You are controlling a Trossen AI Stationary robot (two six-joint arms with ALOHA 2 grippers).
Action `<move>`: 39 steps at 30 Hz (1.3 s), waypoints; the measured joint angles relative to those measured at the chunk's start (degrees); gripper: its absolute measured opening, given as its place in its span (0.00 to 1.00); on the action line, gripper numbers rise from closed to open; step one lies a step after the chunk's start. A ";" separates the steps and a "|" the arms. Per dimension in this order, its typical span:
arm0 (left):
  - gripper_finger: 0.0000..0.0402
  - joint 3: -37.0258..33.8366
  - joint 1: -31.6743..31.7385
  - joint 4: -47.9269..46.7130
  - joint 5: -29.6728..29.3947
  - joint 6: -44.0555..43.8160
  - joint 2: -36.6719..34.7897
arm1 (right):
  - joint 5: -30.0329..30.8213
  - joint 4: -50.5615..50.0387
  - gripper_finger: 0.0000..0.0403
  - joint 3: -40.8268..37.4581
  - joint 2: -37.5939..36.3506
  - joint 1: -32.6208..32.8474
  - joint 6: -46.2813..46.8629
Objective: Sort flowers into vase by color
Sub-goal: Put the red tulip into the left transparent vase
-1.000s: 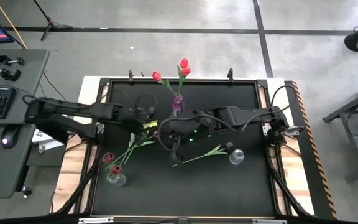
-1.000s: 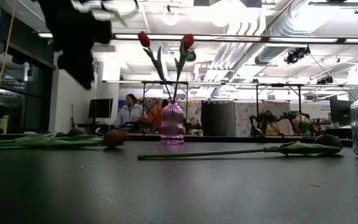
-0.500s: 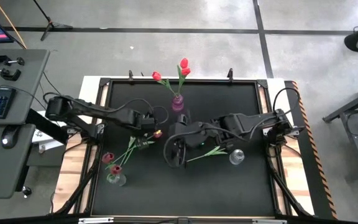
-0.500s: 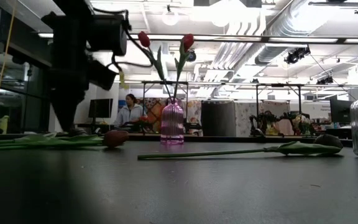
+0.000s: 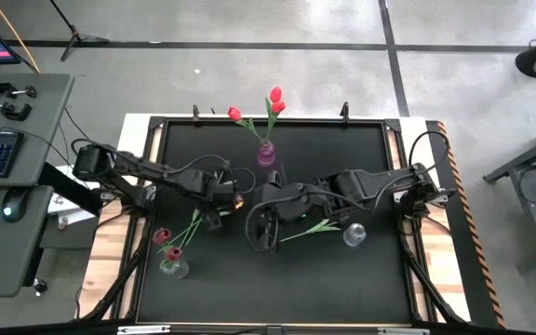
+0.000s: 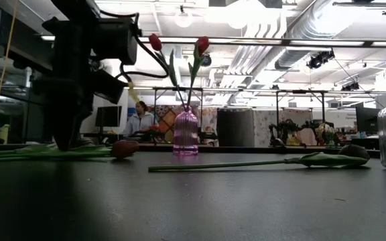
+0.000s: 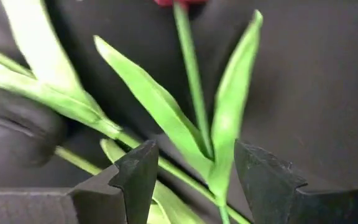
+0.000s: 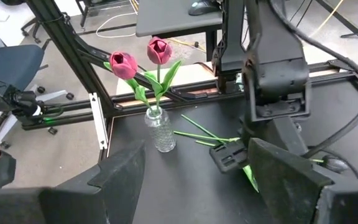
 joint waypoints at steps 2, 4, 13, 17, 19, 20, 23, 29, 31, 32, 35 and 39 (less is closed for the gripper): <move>0.49 -0.11 -0.95 0.64 -0.02 -0.13 0.00 | 0.00 -0.08 0.67 0.00 0.00 -0.24 -0.04; 0.49 -0.11 -1.69 1.16 -0.06 -0.84 0.00 | 0.00 -0.24 0.67 0.00 0.00 -0.25 -0.04; 0.49 -0.11 -2.28 1.64 -1.85 -1.60 0.00 | 0.05 -0.75 0.67 0.00 0.02 -0.77 -0.31; 0.49 -0.11 -2.28 1.29 -1.88 -1.60 0.65 | 0.04 -0.81 0.67 0.00 0.02 -0.75 -0.32; 0.49 -0.11 -2.28 0.72 -1.89 -1.62 1.85 | 0.03 -0.81 0.67 0.00 0.02 -0.75 -0.31; 0.49 -0.11 -2.28 0.61 -1.87 -1.62 2.66 | 0.04 -0.81 0.67 0.00 0.02 -0.75 -0.31; 0.49 0.17 -2.28 0.77 -1.36 -1.55 4.83 | 0.02 -0.83 0.67 0.00 0.02 -0.75 -0.31; 0.48 0.07 -2.28 1.39 -1.41 -0.18 5.73 | 0.02 -0.83 0.67 0.00 0.02 -0.75 -0.39; 0.44 0.04 -2.28 1.68 -1.61 0.99 4.85 | 0.02 -0.83 0.67 0.00 0.02 -0.75 -0.50; 0.40 0.00 -2.30 1.73 -1.72 1.38 4.47 | 0.02 -0.85 0.67 0.00 0.02 -0.75 -0.50; 0.25 -0.29 -2.23 1.57 -2.68 1.48 2.39 | 0.55 -0.85 0.67 0.00 0.02 -0.75 -0.52; 0.03 -0.29 -2.09 1.33 -5.53 1.06 -2.73 | 1.62 -0.83 0.67 0.00 0.02 -0.75 -1.49</move>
